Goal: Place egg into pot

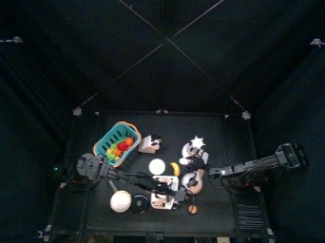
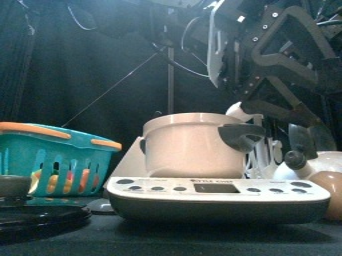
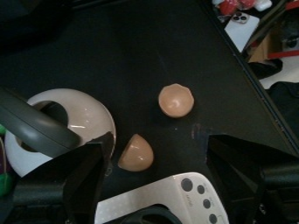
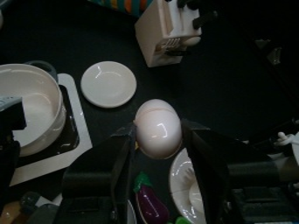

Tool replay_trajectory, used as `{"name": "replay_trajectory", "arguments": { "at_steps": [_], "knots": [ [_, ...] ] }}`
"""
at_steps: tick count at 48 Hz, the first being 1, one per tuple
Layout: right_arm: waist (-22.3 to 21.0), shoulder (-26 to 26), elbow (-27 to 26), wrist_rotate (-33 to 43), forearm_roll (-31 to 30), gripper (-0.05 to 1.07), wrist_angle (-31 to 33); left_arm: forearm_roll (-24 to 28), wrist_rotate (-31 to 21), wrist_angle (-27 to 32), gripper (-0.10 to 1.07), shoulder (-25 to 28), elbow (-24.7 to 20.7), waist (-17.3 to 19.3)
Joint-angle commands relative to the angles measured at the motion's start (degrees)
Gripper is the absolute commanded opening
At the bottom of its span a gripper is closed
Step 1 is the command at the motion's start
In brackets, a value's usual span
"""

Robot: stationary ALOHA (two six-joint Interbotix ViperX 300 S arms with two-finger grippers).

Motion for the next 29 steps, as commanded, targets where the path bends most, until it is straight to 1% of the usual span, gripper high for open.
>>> {"name": "replay_trajectory", "arguments": {
  "at_steps": [1,4,7,12,14,21,29],
  "knots": [
    [0.62,-0.44,-0.62,0.09,0.53,0.62,-0.44,0.44,0.0,-0.79,1.02,-4.57,0.35,0.26],
    [1.32,-0.44,-0.7,0.09,0.97,0.62,-0.62,0.53,0.0,-1.58,1.02,-6.5,2.29,0.18],
    [2.02,-0.44,-0.88,0.09,1.23,0.62,-0.7,0.53,-0.09,-3.43,1.02,-9.05,5.36,0.26],
    [2.9,-0.26,-1.23,0.09,1.14,0.62,-1.49,0.18,-0.26,-8.0,1.02,-12.83,11.16,0.35],
    [2.99,-0.18,-1.41,0.09,1.14,0.62,-2.11,-0.44,-0.26,-10.9,1.02,-14.77,14.15,0.44],
    [2.99,0.79,-2.64,0.09,1.23,0.62,-6.33,-3.6,-0.26,-18.98,1.02,-19.69,21.45,0.44],
    [2.99,3.6,-4.75,0.09,1.14,0.62,-9.93,-8.44,-0.26,-25.22,1.02,-24.7,29.88,0.44]
  ]
}}
